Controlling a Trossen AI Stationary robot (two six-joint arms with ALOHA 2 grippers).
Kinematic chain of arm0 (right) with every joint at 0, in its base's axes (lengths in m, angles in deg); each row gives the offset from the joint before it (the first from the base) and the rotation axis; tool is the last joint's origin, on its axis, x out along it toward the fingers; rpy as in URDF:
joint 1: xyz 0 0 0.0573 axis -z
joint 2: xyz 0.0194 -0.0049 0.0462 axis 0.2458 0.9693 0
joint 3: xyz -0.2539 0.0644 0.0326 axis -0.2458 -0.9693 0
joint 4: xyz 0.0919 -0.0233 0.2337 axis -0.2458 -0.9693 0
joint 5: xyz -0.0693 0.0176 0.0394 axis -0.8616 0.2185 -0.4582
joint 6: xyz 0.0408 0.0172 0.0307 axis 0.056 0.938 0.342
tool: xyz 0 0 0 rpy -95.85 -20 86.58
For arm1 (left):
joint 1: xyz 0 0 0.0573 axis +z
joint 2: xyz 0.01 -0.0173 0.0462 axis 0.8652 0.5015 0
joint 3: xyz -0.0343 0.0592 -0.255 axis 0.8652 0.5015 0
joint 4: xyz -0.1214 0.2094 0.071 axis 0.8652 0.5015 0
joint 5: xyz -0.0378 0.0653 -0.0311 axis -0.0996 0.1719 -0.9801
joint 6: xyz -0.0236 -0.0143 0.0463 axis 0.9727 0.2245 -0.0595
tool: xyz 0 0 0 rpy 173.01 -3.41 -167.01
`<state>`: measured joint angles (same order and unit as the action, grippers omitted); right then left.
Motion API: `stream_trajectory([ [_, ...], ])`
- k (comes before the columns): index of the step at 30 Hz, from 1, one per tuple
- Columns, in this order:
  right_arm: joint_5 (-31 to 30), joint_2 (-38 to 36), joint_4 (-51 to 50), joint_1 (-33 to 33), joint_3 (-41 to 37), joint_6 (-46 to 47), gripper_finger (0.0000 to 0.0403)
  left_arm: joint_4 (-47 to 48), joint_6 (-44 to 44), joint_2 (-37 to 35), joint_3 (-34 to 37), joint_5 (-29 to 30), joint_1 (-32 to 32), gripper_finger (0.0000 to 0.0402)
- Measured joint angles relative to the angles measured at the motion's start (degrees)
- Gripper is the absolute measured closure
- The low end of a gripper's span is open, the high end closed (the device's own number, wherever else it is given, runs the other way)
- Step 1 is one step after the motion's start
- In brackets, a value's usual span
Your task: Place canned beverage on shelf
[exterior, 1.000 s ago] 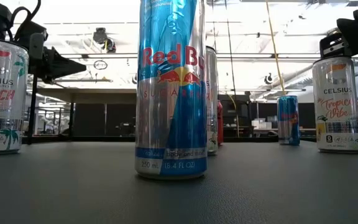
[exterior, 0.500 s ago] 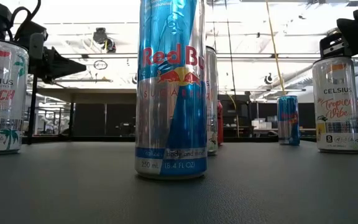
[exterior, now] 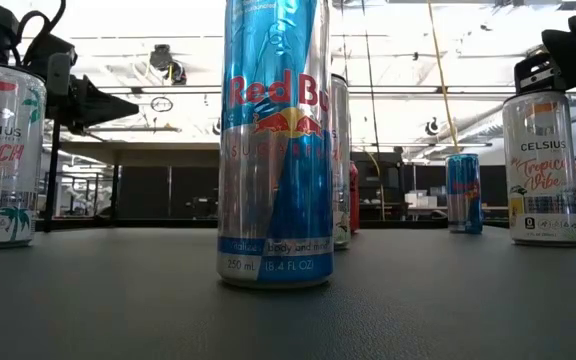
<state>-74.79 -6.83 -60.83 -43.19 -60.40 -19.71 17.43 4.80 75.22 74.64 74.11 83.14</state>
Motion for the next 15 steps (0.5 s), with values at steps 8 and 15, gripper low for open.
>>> stream_trajectory([
  [8,0.0,0.0,0.0,0.0,0.0,0.0,0.0335,0.0,0.0,0.0,0.0,0.0,0.0,0.0402],
  [15,-0.3,0.1,0.9,0.0,0.0,-1.9,0.0335,0.0,0.0,0.0,0.0,0.0,0.0,0.0402],
])
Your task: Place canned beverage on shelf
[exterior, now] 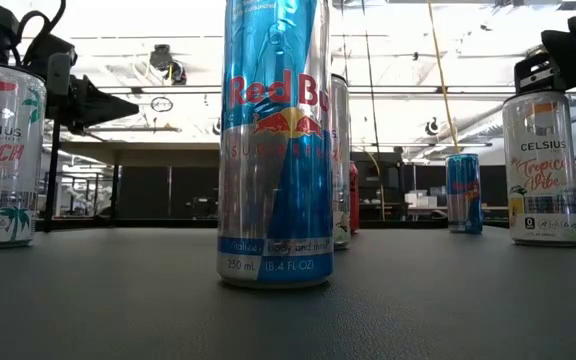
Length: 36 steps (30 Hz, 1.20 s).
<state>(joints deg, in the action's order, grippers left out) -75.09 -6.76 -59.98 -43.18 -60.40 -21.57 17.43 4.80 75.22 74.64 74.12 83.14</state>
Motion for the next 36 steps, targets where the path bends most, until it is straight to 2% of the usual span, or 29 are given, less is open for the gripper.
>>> stream_trajectory([
  [6,-0.1,0.0,3.2,0.0,1.1,-8.6,0.0335,0.0,0.0,0.0,0.0,0.0,0.0,0.0402],
  [12,0.1,0.0,4.1,0.0,2.0,-5.0,0.0335,0.0,0.0,0.0,0.0,0.0,0.0,0.0402],
  [19,0.2,0.0,4.2,0.0,2.1,-8.2,0.0335,0.0,0.0,0.0,0.0,0.0,0.0,0.0402],
  [36,0.2,0.0,4.4,0.0,2.3,-8.5,0.0335,-1.0,0.4,0.0,0.0,1.6,0.0,0.0402],
])
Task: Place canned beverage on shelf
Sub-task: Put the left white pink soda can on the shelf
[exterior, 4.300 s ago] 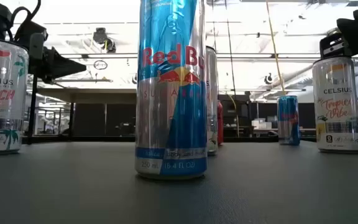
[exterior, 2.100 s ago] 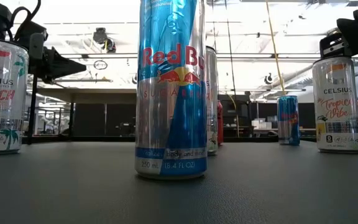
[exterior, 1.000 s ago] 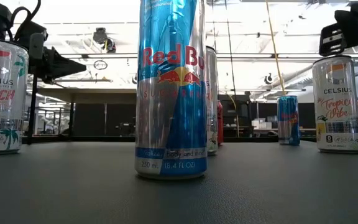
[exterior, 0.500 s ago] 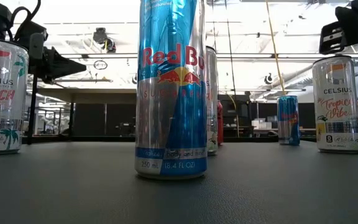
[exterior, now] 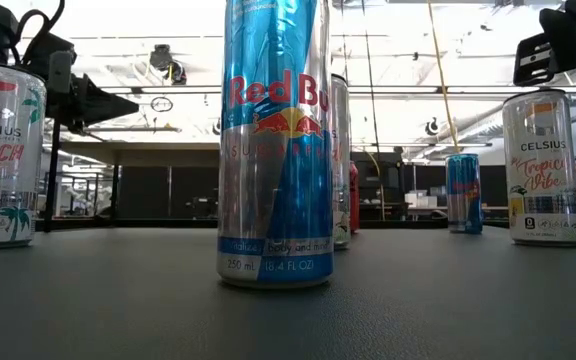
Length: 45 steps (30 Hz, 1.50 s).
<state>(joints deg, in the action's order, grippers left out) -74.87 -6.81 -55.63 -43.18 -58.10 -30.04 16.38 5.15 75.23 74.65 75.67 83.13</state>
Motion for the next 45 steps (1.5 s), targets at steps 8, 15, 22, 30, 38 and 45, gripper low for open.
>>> stream_trajectory([
  [8,0.0,0.0,0.0,0.0,0.0,0.0,0.0335,-1.4,0.0,0.0,0.0,8.9,0.0,0.0402],
  [15,0.0,0.0,0.0,0.0,0.1,2.9,0.0335,-1.5,0.0,0.0,0.0,7.8,0.0,0.0402],
  [22,0.0,0.0,0.0,0.0,0.1,4.5,0.0335,-1.3,0.7,0.0,-0.2,0.5,0.0,0.0402],
  [30,0.0,0.0,0.0,0.0,0.1,4.4,0.0335,2.4,5.5,0.0,-3.0,-1.0,0.0,0.0402],
  [38,0.0,0.0,0.0,0.0,0.1,4.5,0.0335,3.9,12.0,0.0,-3.3,-2.3,0.0,0.0402],
  [45,0.0,0.0,0.0,0.0,0.1,4.5,0.0335,3.2,13.1,0.0,-3.4,-3.9,0.0,0.0402],
])
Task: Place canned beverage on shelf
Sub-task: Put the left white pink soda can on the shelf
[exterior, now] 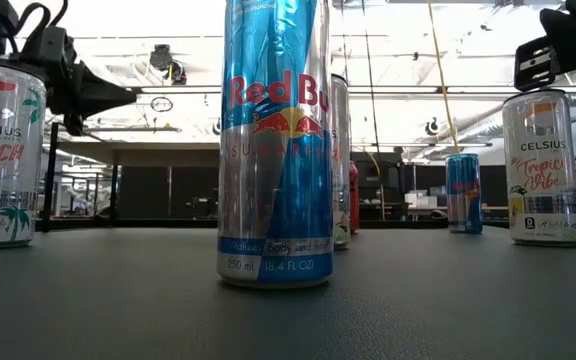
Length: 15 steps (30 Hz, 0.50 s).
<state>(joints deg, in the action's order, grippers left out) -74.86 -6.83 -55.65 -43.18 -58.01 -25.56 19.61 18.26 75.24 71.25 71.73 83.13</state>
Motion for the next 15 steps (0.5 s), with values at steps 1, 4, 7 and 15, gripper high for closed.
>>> stream_trajectory([
  [1,0.0,0.0,0.0,0.0,0.0,0.0,0.0335,-0.3,0.0,0.0,0.0,0.0,0.0,0.0402],
  [4,0.0,0.0,0.0,0.0,0.0,0.0,0.0335,-0.9,-1.5,0.0,0.0,0.0,0.0,0.0402],
  [7,0.0,0.0,0.0,0.0,0.0,0.0,0.0335,-1.9,-1.2,0.0,0.0,-0.1,0.0,0.0402],
  [15,0.0,0.0,0.0,0.0,0.0,0.0,0.0335,-3.4,-1.3,0.0,-0.1,-0.2,0.0,0.0402],
])
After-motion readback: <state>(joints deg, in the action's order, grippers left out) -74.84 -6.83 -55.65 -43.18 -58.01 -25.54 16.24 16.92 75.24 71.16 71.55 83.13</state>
